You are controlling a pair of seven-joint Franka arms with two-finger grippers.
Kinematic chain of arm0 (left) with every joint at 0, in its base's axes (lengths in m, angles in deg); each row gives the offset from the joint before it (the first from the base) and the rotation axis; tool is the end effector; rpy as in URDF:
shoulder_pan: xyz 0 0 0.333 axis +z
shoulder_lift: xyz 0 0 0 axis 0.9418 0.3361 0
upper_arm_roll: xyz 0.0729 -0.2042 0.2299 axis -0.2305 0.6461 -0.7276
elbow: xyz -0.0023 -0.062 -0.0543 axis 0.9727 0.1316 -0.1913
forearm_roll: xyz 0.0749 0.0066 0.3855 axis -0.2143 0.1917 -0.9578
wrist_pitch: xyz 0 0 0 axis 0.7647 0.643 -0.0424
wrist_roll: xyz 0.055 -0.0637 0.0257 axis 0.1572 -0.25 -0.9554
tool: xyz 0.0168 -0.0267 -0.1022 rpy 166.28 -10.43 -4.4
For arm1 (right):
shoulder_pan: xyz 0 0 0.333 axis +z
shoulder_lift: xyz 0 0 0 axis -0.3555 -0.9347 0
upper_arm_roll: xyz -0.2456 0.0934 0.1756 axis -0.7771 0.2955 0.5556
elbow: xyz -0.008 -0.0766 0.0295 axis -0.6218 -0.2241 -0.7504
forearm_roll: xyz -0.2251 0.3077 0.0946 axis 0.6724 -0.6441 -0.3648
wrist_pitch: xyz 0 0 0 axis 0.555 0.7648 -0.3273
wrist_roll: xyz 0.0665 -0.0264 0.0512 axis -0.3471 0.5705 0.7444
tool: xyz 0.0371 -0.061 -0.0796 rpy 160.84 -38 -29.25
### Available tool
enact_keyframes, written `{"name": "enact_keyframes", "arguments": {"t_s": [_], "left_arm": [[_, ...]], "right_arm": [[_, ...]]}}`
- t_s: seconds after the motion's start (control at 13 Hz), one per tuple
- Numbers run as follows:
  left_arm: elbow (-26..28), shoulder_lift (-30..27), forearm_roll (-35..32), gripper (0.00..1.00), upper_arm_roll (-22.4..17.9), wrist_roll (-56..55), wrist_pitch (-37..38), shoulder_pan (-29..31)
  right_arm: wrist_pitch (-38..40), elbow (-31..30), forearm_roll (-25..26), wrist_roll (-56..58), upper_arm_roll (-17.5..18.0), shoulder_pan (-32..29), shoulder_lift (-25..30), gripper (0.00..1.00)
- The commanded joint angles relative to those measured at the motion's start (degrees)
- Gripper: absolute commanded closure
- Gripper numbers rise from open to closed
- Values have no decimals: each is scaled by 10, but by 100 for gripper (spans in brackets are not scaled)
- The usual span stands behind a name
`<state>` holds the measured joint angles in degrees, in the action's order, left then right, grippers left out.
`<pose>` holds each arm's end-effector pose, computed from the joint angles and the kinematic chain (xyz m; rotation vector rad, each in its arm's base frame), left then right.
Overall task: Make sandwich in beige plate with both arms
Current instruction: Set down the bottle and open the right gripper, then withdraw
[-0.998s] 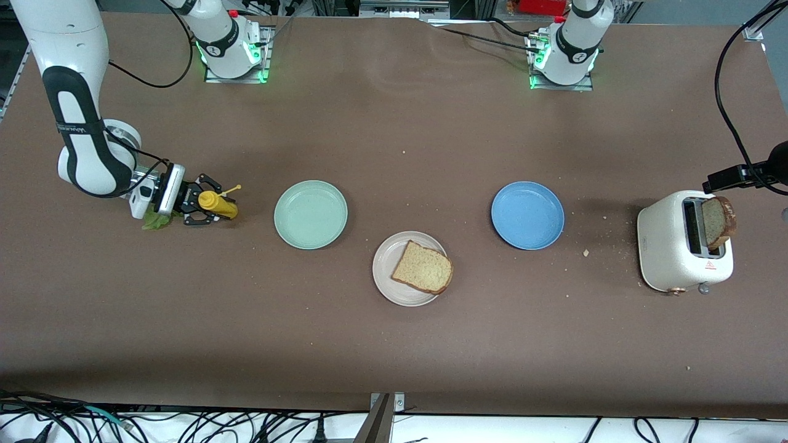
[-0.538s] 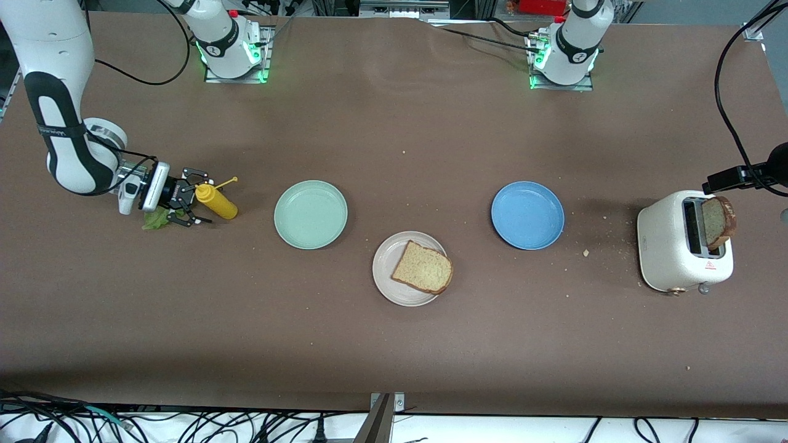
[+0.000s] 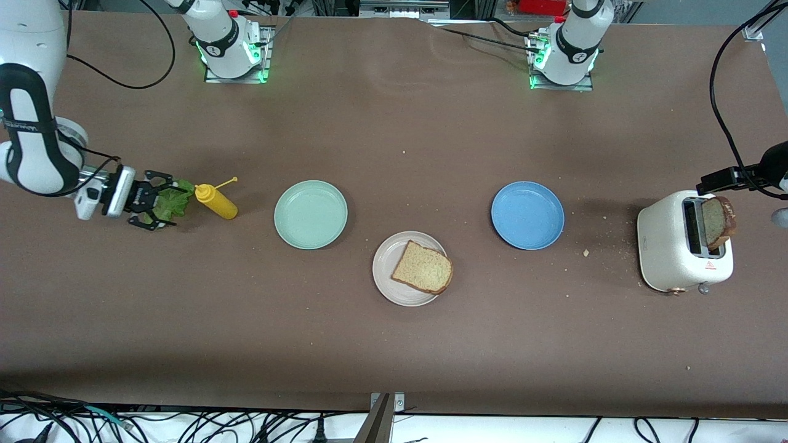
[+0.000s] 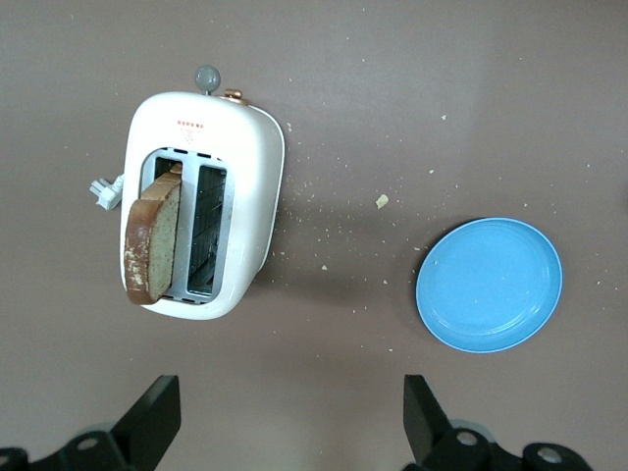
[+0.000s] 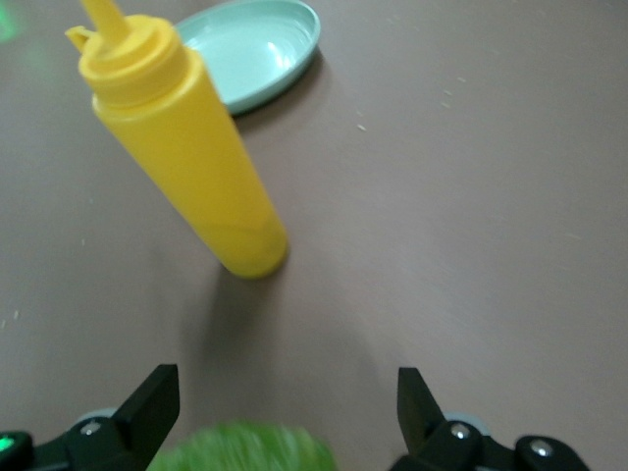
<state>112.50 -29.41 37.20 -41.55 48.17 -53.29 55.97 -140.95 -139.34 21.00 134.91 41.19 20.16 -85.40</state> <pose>0.6059 0.0798 0.5473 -3.1131 -0.1794 0.2427 0.5289 -0.1772 0.1923 -2.0576 -1.4585 -0.5561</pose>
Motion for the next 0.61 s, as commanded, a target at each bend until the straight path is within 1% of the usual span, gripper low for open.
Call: {"name": "enact_keyframes", "arguments": {"t_s": [0.0,0.15,0.31,0.46,0.54], "left_arm": [[-2,-2,-21,0,0,5,-5,-5],[-1,-3,-22,0,1,5,-4,-5],[-2,-4,-24,0,7,5,-4,-5],[-4,-1,-22,0,7,0,-8,-5],[-3,0,-22,0,7,-2,-22,-5]], "right_arm": [[15,63,78,-90,-11,-1,9,2],[21,109,130,-181,-17,-1,14,2],[22,137,168,-279,-19,0,26,2],[22,153,218,-392,-18,4,48,2],[27,160,236,-453,-17,7,57,2]]}}
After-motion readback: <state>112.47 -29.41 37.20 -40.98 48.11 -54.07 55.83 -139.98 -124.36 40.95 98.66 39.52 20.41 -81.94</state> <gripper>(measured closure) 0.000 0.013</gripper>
